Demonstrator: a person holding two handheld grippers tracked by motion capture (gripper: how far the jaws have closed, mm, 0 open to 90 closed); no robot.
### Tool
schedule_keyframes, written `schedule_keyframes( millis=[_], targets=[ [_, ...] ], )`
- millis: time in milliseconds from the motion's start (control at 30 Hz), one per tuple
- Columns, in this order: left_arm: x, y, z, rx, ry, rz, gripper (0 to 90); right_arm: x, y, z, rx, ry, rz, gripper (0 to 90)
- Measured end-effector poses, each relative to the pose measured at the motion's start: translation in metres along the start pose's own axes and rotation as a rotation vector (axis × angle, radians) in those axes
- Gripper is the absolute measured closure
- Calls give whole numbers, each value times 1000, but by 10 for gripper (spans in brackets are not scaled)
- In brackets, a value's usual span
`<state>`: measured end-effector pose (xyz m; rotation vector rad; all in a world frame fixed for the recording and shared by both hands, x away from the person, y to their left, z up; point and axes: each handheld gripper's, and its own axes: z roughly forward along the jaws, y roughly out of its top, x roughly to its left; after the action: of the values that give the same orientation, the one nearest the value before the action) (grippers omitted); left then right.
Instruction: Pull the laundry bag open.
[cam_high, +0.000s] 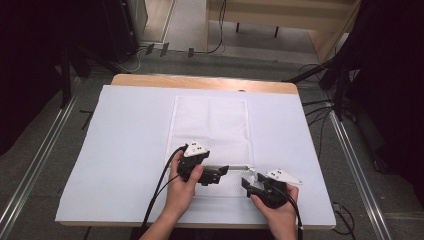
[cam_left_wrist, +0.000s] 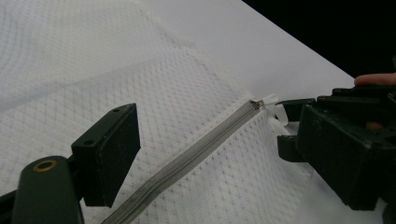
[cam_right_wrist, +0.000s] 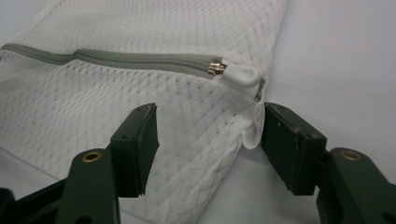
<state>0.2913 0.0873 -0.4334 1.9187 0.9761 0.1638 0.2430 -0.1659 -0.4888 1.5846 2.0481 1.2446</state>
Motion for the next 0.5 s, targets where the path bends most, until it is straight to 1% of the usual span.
schedule_keyframes(
  millis=[67,100,133,167,200,233,267,300,333,400,433,467,500],
  targets=[
    [0,0,0,3,-2,1,146,4,-2,-2,4,-3,0,374],
    [-1,0,1,3,-3,2,146,6,-3,-1,0,-10,-7,365],
    [-1,0,1,-1,-4,0,146,6,-3,-1,0,-10,-7,365],
    [-1,0,2,-2,-3,-5,147,14,-6,1,-10,-60,-45,371],
    [-1,0,2,-2,-6,-5,147,17,-7,2,-11,-90,-70,405],
    [-1,1,3,-2,-6,-5,147,20,-9,3,-16,-133,-94,492],
    [-2,1,3,-2,-6,-6,147,22,-10,3,-23,-182,-104,577],
    [-2,1,3,-1,-8,-6,146,22,-11,3,-37,-207,-89,621],
    [-2,1,3,-2,-11,-7,147,23,-13,3,-49,-226,-67,665],
    [-3,2,4,-4,-14,-11,147,23,-13,3,-58,-249,-58,727],
    [-3,3,5,-3,-12,-14,147,22,-13,3,-60,-252,-51,757],
    [-3,3,5,-3,-12,-14,147,22,-13,3,-60,-252,-51,757],
    [-4,4,7,1,-19,-17,147,21,-13,2,-65,-254,-33,841]
  ],
)
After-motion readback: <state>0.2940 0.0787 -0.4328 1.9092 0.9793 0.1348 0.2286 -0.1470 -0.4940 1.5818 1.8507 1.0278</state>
